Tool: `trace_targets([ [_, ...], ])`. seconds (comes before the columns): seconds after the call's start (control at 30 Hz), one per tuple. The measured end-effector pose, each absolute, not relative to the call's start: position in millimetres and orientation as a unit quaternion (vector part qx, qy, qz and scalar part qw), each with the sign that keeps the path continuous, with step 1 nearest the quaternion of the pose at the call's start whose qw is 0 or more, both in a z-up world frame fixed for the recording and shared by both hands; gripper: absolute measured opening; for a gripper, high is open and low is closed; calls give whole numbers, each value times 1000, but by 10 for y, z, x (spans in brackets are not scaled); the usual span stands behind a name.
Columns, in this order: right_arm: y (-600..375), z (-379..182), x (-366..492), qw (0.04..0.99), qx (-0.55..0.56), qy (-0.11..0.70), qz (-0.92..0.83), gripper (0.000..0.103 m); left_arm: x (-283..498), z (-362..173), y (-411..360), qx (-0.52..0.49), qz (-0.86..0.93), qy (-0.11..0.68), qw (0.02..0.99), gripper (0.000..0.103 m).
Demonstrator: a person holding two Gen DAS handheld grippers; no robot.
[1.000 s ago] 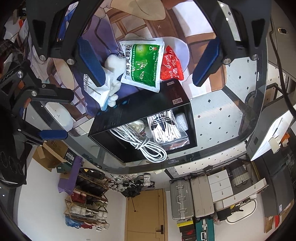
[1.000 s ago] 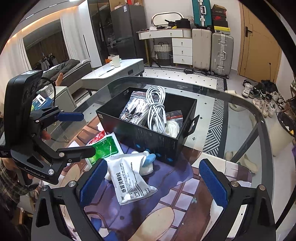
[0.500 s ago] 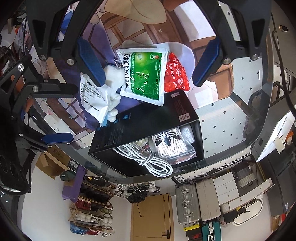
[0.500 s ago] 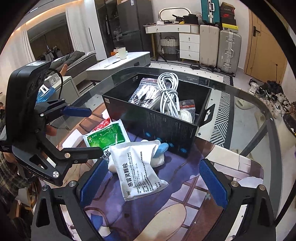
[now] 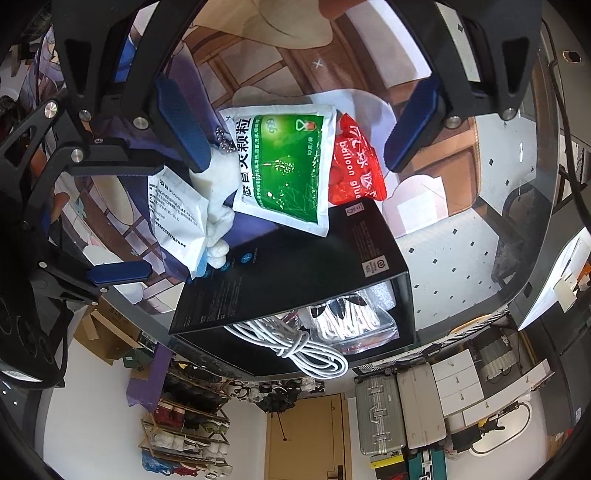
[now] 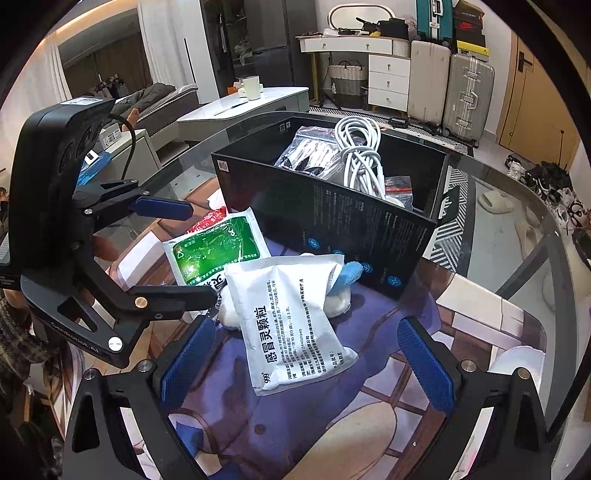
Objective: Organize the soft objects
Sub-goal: 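Withdraw both tools from the box toward the white medicine sachet and green sachet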
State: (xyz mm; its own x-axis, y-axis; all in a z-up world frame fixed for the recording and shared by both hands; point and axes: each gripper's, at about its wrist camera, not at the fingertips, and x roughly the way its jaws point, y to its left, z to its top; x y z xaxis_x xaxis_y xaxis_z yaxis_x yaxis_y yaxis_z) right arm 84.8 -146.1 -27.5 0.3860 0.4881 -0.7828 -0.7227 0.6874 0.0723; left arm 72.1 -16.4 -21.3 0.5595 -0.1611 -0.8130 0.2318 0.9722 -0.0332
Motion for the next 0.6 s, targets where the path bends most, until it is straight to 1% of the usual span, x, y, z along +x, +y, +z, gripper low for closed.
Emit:
trace_targets([
  [0.43,-1367,-406,955,816,-137,430,362,101,752,-302,-107,22,-127,450,884,95],
  [0.6,-1370,-416,983,812,-134,433,367,95,759,-303,-72,17,-130,447,885,95],
])
